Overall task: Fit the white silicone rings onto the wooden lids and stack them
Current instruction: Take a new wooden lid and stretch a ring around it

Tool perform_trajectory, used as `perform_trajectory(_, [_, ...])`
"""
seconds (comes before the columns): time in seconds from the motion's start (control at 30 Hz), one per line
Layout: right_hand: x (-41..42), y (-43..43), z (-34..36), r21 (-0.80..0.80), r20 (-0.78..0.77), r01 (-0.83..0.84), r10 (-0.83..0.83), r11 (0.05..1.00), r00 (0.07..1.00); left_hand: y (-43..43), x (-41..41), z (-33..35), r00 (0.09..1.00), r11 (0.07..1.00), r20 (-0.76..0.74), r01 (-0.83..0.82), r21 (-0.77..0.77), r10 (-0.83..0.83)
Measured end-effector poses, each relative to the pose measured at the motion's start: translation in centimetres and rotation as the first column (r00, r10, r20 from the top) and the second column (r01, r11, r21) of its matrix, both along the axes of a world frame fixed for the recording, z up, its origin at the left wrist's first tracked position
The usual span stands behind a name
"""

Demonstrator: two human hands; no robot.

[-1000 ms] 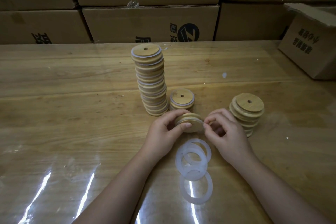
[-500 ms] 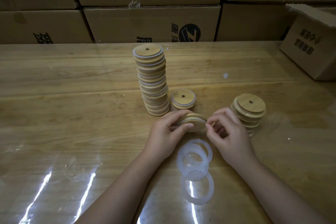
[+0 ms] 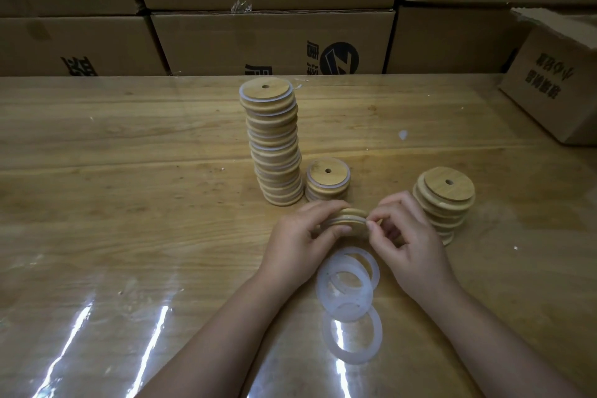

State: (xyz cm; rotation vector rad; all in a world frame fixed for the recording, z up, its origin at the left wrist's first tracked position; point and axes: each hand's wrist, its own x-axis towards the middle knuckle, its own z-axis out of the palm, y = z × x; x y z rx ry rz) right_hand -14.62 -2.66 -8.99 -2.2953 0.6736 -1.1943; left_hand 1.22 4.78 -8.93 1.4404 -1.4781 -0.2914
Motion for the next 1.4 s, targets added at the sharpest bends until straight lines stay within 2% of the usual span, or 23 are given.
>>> perform_trajectory(0.27, [0.0, -0.2, -0.3, 0.114, 0.059, 0.013, -0.02, 0.993, 0.998, -0.2, -0.1, -0.1, 0.999, 0.998, -0.01, -0.051, 0.034, 0.052])
perform_trajectory(0.53, [0.0, -0.6, -0.7, 0.236, 0.057, 0.036, -0.051, 0.971, 0.997, -0.3, 0.2, 0.2, 0.985, 0.987, -0.163, -0.038, 0.154, 0.064])
perform_trajectory(0.63, [0.1, -0.8, -0.9, 0.287, 0.066, 0.046, -0.068, 0.957, 0.996, -0.4, 0.1, -0.1, 0.988, 0.977, -0.137, -0.041, 0.21, 0.071])
perform_trajectory(0.7, [0.2, -0.9, -1.1, 0.342, 0.075, 0.05, -0.08, 0.938, 0.994, -0.4, 0.2, -0.3, 0.996, 0.966, -0.059, -0.049, 0.255, 0.066])
perform_trajectory(0.8, [0.3, -0.8, -1.1, 0.399, 0.06, 0.035, -0.064, 0.916, 0.996, -0.4, 0.3, -0.3, 0.998, 0.97, 0.013, -0.069, 0.234, 0.068])
perform_trajectory(0.83, [0.3, -0.6, -1.0, 0.416, 0.061, 0.023, -0.053, 0.909, 0.997, -0.4, 0.4, -0.2, 0.997, 0.974, -0.024, -0.072, 0.215, 0.079])
perform_trajectory(0.9, [0.4, -0.3, -0.8, 0.457, 0.092, -0.017, -0.028, 0.889, 0.995, -0.4, 0.5, 0.0, 0.973, 0.979, -0.209, -0.058, 0.196, 0.099])
perform_trajectory(0.97, [0.3, -0.1, -0.6, 0.464, 0.099, -0.055, 0.011, 0.884, 0.995, -0.5, 0.6, 0.2, 0.904, 0.981, -0.41, -0.049, 0.186, 0.123])
perform_trajectory(1.03, [0.2, 0.0, -0.5, 0.449, 0.056, -0.08, 0.062, 0.89, 0.997, -0.5, 0.8, 0.2, 0.845, 0.984, -0.519, -0.047, 0.169, 0.13])
perform_trajectory(1.27, [0.1, 0.2, -0.4, 0.425, -0.066, -0.167, 0.214, 0.889, 0.974, -0.8, 0.9, 0.3, 0.748, 0.995, -0.659, -0.02, 0.093, 0.077])
perform_trajectory(1.4, [0.0, 0.1, -0.4, 0.444, -0.079, -0.162, 0.218, 0.882, 0.973, -0.8, 1.0, 0.1, 0.756, 0.995, -0.65, -0.015, 0.094, 0.073])
